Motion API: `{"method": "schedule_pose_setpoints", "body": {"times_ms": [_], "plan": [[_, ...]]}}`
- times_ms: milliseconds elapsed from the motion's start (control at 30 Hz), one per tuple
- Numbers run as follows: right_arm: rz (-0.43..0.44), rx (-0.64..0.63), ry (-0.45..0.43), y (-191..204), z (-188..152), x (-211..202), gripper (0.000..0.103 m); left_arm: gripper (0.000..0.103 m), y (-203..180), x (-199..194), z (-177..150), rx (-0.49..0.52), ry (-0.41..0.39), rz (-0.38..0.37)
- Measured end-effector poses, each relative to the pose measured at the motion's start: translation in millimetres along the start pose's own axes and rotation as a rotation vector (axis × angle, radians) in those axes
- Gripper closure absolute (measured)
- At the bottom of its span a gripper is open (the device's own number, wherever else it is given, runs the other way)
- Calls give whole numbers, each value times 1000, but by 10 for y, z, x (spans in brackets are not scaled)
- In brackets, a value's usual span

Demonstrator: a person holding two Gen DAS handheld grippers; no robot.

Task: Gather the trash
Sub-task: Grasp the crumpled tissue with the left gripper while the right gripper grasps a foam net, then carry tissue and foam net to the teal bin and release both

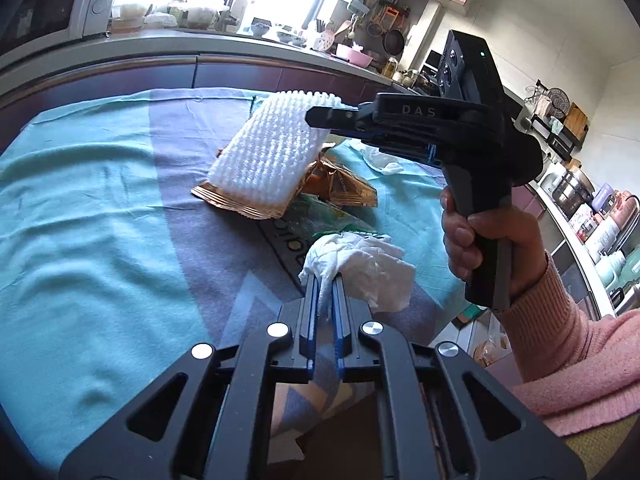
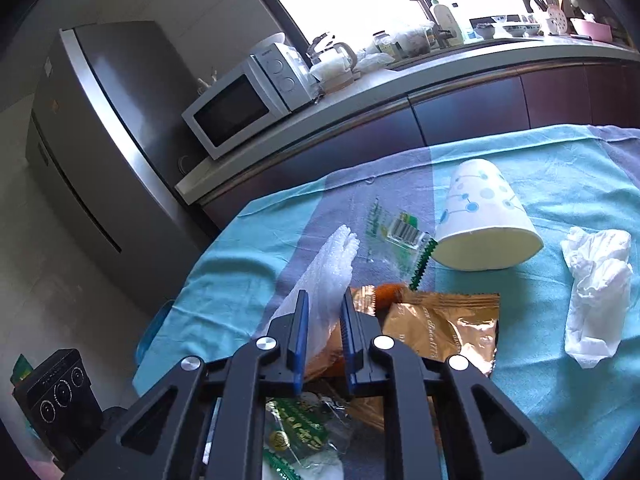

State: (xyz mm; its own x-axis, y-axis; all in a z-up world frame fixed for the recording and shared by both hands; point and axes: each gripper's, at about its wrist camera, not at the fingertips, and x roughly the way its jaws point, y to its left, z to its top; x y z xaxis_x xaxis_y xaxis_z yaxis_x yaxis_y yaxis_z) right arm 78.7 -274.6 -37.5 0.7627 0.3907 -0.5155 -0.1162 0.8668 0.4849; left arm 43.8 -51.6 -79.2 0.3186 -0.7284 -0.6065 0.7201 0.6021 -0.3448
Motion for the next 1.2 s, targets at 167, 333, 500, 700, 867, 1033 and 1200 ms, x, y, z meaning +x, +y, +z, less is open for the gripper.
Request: {"method": "schedule_pose_setpoints", "body": {"times_ms": [167,333,500,700,867,1033,1200], "plan": [[23,-19,-25,92,28,-78,91,96,94,-269,-49,-18,-35,23],[54,-36,-44,194,54,-128,91,96,151,-550,-90,-26,-77,63],[96,-62,-54,359,95,-127,91,96,206,-816,-110,-31,-124,98],[167,-104,-36,659,151,38,91,96,433,-1193,-120,-76,-193,181],[228,-142,-4,960,186,292,91,96,669,-1513,-161,-126,-243,268],[307,-157,43,1258,211,603,91,96,928,-1872,-280,-194,-289,375],[369,-189,78,1655,211,955,91,96,1260,-2209,-458,-285,-322,494]]}}
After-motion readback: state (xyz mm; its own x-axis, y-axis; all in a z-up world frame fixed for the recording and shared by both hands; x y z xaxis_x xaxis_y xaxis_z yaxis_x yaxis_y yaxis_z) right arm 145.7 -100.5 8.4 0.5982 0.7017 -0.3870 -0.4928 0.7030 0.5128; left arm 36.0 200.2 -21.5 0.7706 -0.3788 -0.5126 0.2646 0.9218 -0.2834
